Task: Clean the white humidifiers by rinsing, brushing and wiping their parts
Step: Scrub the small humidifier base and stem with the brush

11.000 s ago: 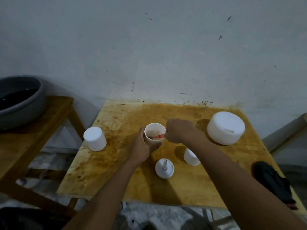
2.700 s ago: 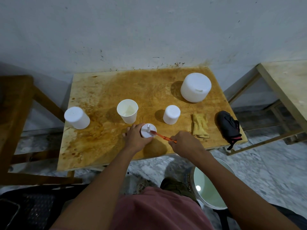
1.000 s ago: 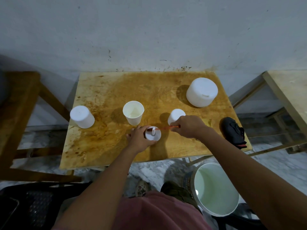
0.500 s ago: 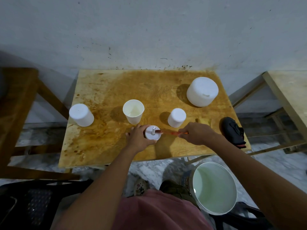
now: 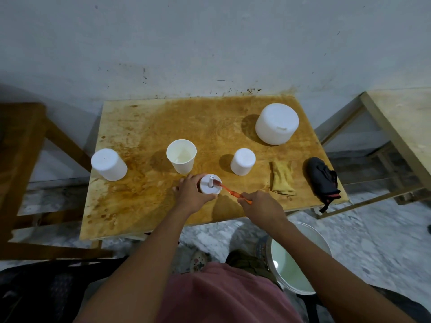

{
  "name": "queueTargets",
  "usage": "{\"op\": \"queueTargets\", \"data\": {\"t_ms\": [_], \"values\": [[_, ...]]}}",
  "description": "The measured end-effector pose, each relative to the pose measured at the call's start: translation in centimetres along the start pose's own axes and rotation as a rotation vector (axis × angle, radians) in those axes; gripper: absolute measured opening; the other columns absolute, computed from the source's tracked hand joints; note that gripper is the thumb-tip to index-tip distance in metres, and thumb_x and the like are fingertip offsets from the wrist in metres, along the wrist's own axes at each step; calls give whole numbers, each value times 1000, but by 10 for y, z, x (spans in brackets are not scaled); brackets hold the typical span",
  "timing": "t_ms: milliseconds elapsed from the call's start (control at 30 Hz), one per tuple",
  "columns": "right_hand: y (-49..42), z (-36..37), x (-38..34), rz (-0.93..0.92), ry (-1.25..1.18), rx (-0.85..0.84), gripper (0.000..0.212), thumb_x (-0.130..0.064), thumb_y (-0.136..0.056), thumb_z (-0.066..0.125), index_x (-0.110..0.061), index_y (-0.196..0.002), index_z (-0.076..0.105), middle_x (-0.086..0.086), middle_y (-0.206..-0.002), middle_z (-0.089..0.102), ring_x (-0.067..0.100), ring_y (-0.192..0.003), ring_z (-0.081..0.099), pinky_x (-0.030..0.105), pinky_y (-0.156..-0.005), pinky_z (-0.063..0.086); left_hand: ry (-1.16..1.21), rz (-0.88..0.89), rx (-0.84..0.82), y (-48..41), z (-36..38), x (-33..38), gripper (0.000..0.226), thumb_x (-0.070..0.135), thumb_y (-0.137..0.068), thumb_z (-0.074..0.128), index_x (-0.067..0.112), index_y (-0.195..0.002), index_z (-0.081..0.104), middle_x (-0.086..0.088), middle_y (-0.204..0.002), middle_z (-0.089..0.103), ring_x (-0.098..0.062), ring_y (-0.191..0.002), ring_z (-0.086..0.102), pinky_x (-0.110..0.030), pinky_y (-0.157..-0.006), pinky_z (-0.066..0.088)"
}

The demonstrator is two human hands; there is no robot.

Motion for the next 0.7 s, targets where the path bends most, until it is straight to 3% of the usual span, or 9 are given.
{"op": "queueTargets", "data": {"t_ms": [67, 167, 233, 367, 533, 633, 700], "values": [[9, 6, -8, 10, -17, 30, 31, -40, -101, 45, -25, -118, 67, 7, -91, 66, 26, -83, 64, 30, -63, 46, 0, -7, 19, 1, 1, 0, 68, 56, -73, 77, 38, -132, 52, 8, -137, 51, -24, -132, 35, -47, -105, 23], [16, 27, -15, 27, -352, -9, 29, -30, -100, 50, -17, -82, 69, 1, -61, 55, 14, -55, 52, 29, -53, 35, 1, -15, 69, 5, -1, 1, 65, 58, -72, 76, 37, -129, 53, 9, -134, 53, -23, -129, 38, -47, -103, 26], [18, 32, -13, 69, -560, -4, 40, -25, -99, 54, -13, -60, 57, -4, -48, 39, 7, -44, 34, 28, -51, 28, -15, -21, 92, 6, -1, 2, 63, 56, -73, 76, 37, -129, 54, 8, -133, 54, -23, -128, 39, -45, -101, 26], [28, 34, -9, 147, -844, 31, 41, -30, -98, 58, -1, -71, 66, -5, -48, 26, 7, -42, 24, 24, -48, 23, -27, -56, 97, 6, 1, 1, 68, 55, -69, 79, 35, -129, 54, 7, -133, 54, -24, -129, 39, -45, -101, 26], [33, 38, -13, 148, -900, 43, 42, -31, -99, 56, 5, -84, 71, -7, -47, 21, 9, -42, 20, 23, -46, 22, -12, -56, 102, 6, 0, 1, 67, 54, -69, 80, 34, -128, 54, 7, -131, 55, -24, -128, 39, -46, -101, 25], [38, 30, -21, 79, -933, 96, 25, -30, -100, 54, -30, -87, 76, -8, -47, 18, 10, -44, 18, 23, -46, 19, -18, -69, 111, 7, 0, 0, 68, 54, -69, 80, 32, -128, 54, 8, -133, 55, -23, -129, 38, -44, -100, 24], [42, 28, -22, 68, -944, 105, 22, -31, -100, 54, -36, -92, 73, -9, -48, 17, 9, -45, 18, 24, -47, 19, -15, -77, 111, 7, 0, 0, 69, 54, -68, 80, 31, -128, 54, 8, -133, 55, -23, -130, 38, -44, -101, 24]]}}
Point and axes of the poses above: each hand's wrist, its own y-axis away from the middle knuckle, its own z-axis out of the palm, x = y × z, the point moved 10 cm from there along -y, towards the middle knuckle
